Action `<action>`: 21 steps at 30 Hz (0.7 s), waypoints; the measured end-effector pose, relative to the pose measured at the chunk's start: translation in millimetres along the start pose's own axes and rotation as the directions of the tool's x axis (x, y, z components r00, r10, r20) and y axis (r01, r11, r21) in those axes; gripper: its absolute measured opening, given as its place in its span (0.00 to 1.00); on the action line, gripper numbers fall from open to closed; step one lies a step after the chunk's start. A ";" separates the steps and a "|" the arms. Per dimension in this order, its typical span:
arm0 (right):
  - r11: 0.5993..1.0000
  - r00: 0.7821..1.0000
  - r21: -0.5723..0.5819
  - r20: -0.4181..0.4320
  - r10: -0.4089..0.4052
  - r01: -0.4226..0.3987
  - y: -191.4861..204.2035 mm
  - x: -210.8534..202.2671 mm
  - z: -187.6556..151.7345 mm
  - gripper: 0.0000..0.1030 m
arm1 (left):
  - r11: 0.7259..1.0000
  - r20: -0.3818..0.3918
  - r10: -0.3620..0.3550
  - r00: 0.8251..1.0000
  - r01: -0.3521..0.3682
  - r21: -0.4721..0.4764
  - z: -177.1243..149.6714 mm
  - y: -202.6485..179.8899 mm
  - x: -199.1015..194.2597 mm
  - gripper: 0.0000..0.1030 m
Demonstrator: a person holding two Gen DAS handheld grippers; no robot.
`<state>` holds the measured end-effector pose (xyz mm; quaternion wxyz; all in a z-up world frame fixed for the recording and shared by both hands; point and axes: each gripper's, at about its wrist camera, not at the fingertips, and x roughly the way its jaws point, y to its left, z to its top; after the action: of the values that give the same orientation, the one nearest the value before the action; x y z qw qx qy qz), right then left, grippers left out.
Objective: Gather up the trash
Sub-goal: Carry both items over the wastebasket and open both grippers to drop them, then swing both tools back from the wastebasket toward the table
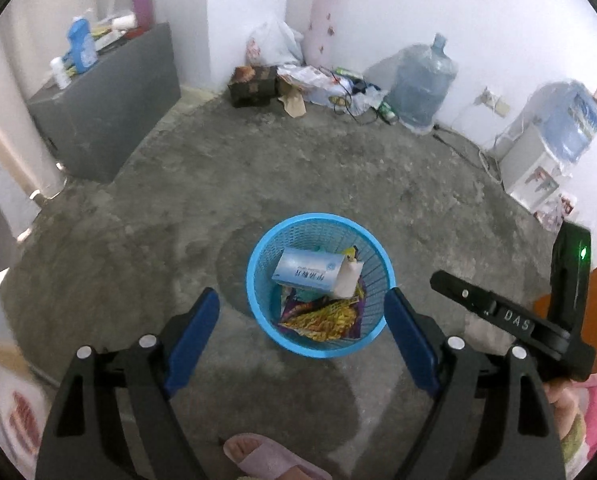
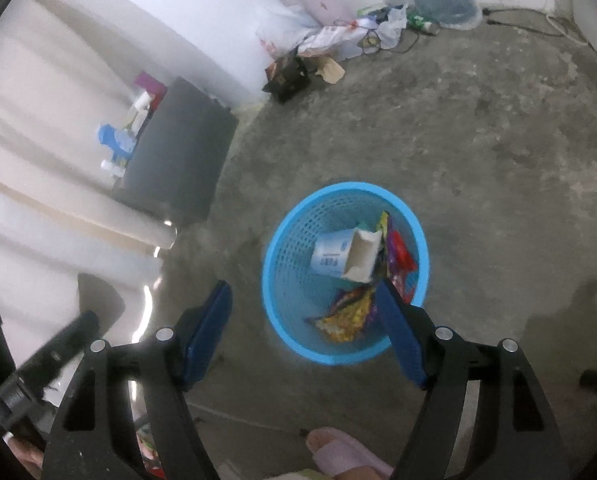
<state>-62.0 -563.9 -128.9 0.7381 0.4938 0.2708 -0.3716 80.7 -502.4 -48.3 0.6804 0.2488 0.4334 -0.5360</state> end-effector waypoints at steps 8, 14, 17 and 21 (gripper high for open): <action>0.979 0.998 -0.198 0.043 0.051 -0.042 40.8 -44.3 -22.5 0.69 | 0.997 0.155 0.039 0.987 -0.028 -0.068 -52.6 26.8 -105.3 0.80; 0.920 0.991 -0.375 0.017 0.133 -0.116 98.9 -63.2 -47.1 0.69 | 0.972 0.273 0.180 0.945 -0.129 -0.195 -129.9 78.0 -189.0 0.80; 0.886 0.982 -0.428 -0.022 0.185 -0.177 130.1 -63.1 -64.7 0.69 | 0.933 0.290 0.288 0.913 -0.198 -0.302 -177.7 112.3 -223.6 0.80; 0.829 0.970 -0.504 -0.093 0.225 -0.241 173.7 -54.9 -91.9 0.69 | 0.852 0.259 0.428 0.866 -0.292 -0.434 -245.9 157.9 -260.8 0.80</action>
<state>45.1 -422.0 -28.8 0.8782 0.3145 0.3085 -0.1863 137.5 -123.3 32.1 0.8703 0.0918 0.3470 -0.3373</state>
